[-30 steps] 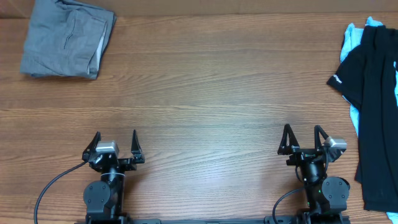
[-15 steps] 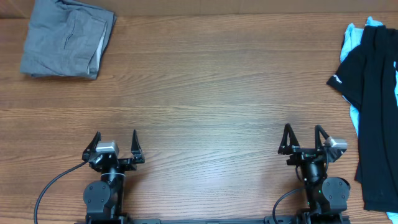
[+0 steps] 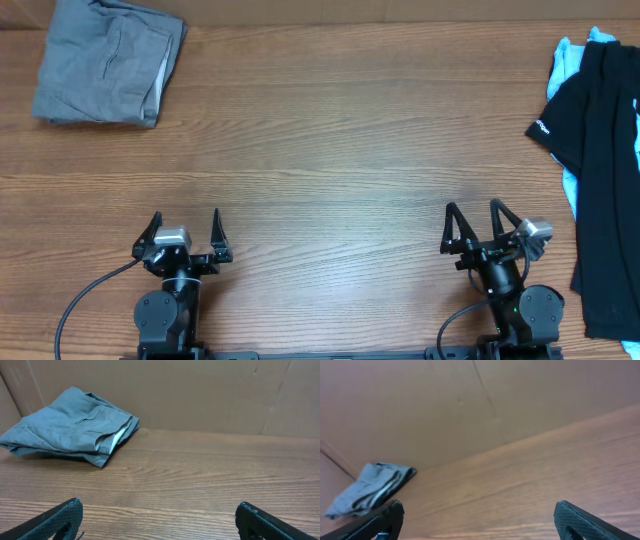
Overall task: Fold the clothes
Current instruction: 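Reach the right gripper to the black t-shirt pile and grasp it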
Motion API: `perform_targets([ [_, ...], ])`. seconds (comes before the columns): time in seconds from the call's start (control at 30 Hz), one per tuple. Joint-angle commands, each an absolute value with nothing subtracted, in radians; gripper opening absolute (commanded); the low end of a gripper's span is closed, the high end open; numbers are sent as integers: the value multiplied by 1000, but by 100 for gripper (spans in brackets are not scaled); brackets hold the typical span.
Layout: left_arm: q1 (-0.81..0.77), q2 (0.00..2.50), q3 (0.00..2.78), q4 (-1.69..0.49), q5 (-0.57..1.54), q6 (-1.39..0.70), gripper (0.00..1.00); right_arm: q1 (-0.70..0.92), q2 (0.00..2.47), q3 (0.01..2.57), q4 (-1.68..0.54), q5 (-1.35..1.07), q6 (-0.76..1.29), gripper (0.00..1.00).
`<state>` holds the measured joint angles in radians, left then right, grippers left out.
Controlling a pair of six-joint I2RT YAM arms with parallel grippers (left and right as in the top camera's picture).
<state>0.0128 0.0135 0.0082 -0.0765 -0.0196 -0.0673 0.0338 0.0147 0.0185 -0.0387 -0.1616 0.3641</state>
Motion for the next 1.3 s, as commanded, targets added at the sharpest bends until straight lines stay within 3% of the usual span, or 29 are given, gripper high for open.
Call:
perform_targets([
  [0.0,14,4,5,-74,-29,-44,100,40,3,8,-5,-185,437,100],
  [0.27,14,4,5,-74,-29,-44,100,39,3,23,273,-94,393,100],
  [0.43,14,4,5,-74,-29,-44,100,39,64,155,282,107,273,100],
  [0.73,14,4,5,-74,-29,-44,100,37,553,505,258,391,131,100],
  [0.93,14,4,5,-74,-29,-44,100,10,1019,903,-30,574,72,100],
  [1.1,14,4,5,-74,-29,-44,100,-120,1425,1309,-392,574,74,100],
  [1.27,14,4,5,-74,-29,-44,100,-176,1655,1499,-536,575,74,100],
])
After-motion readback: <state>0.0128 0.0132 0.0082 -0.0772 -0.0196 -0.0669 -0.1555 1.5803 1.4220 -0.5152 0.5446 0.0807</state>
